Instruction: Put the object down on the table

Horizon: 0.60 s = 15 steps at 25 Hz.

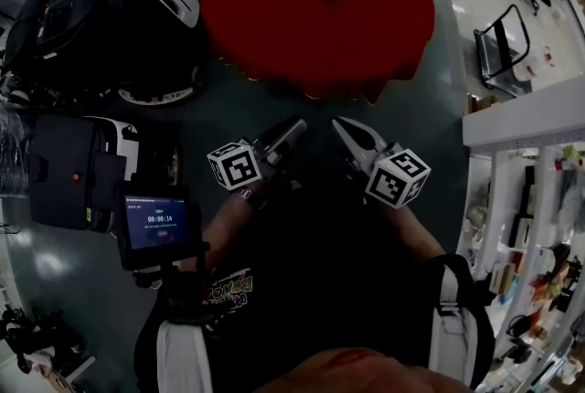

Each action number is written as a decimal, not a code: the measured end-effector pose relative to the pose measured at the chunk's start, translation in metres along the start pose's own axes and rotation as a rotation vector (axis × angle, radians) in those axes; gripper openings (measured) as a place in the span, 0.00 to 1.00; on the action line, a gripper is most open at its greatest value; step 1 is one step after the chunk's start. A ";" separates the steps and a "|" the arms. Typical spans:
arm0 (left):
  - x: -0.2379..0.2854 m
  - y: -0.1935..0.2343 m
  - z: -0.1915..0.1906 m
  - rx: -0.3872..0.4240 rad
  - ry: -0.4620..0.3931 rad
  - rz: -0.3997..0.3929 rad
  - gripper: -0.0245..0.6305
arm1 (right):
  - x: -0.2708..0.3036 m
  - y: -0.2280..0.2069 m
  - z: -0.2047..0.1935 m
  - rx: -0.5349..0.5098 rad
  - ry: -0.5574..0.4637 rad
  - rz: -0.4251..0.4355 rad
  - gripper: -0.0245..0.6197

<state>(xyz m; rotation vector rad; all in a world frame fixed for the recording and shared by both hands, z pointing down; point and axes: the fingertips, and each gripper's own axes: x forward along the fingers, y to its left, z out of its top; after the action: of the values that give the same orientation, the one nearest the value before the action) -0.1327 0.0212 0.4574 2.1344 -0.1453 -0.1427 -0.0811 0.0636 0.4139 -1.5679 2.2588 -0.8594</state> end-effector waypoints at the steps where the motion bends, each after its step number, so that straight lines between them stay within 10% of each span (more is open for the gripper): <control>1: 0.000 0.000 0.000 -0.003 0.000 0.001 0.21 | 0.000 0.000 0.000 0.000 -0.001 0.000 0.04; 15: -0.002 0.002 -0.001 0.003 0.001 0.010 0.21 | 0.001 -0.002 -0.002 0.008 0.006 0.001 0.04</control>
<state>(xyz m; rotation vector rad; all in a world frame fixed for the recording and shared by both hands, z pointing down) -0.1343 0.0209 0.4600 2.1362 -0.1560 -0.1361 -0.0811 0.0626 0.4166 -1.5632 2.2571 -0.8726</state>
